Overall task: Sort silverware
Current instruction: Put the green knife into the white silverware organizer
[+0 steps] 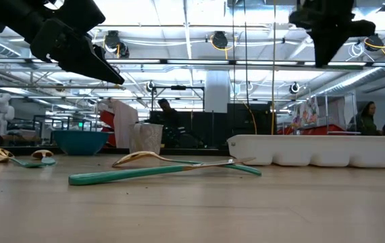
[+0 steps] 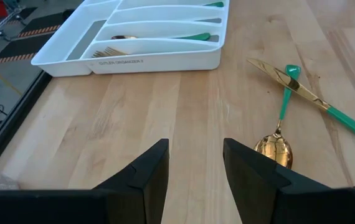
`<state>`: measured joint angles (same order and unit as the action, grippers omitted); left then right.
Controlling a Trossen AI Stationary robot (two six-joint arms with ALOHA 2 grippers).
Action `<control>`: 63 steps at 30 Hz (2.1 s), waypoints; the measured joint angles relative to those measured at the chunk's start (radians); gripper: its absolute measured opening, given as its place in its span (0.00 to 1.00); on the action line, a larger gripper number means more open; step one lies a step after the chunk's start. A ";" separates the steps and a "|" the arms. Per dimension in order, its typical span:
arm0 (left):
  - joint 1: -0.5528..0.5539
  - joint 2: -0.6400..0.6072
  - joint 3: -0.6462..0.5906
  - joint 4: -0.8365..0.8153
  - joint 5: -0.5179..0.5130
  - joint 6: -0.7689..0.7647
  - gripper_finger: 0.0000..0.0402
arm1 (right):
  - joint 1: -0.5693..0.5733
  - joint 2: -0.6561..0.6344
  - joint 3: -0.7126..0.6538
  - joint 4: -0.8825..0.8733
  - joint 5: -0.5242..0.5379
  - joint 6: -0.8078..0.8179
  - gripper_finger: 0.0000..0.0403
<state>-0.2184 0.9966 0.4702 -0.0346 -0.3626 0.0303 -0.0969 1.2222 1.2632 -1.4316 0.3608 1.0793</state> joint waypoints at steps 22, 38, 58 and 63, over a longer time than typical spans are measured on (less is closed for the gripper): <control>0.000 0.000 0.000 0.000 0.000 0.001 0.40 | -0.048 -0.223 -0.630 0.591 -0.102 0.165 0.00; 0.000 0.000 0.000 -0.001 0.001 0.001 0.40 | -0.081 -0.247 -0.719 0.640 -0.078 0.247 0.00; 0.000 0.000 0.000 -0.014 0.020 0.002 0.40 | -0.081 -0.167 -0.719 0.673 -0.130 0.275 0.00; 0.000 0.000 0.000 -0.014 0.020 0.003 0.40 | -0.085 -0.163 -0.719 0.672 -0.144 0.293 0.00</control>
<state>-0.2184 0.9966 0.4702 -0.0486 -0.3424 0.0336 -0.1823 1.0595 0.5442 -0.7597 0.2166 1.3726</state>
